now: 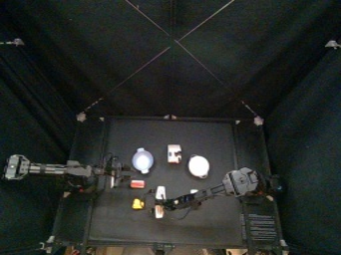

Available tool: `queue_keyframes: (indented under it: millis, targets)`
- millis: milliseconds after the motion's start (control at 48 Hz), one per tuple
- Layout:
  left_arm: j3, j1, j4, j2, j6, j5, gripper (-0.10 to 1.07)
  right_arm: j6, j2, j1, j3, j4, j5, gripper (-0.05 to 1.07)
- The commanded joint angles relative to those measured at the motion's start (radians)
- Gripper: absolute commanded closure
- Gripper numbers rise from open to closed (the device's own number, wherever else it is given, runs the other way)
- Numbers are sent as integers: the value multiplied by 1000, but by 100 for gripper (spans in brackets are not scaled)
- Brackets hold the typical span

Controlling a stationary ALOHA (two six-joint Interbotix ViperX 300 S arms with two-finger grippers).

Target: Grab salmon sushi

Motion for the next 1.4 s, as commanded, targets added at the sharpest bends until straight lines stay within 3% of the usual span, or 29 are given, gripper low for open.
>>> queue_keyframes:
  millis: [0,479,729,1000,1375]
  targets:
    - [-11,3,-2,2,3,-5,20,3,-63,3,-9,0,-2,-1]
    - [-6,-8,34,2,5,-5,20,6,-241,-2,92,-21,-6,-1]
    - [-6,-61,48,3,3,-5,20,21,-324,-2,166,-32,-28,-1]
    - [-6,-75,44,12,2,-11,20,190,-397,-3,250,-172,-40,-1]
    - [-2,-80,43,17,2,-11,20,621,-505,-12,391,-491,34,-1]
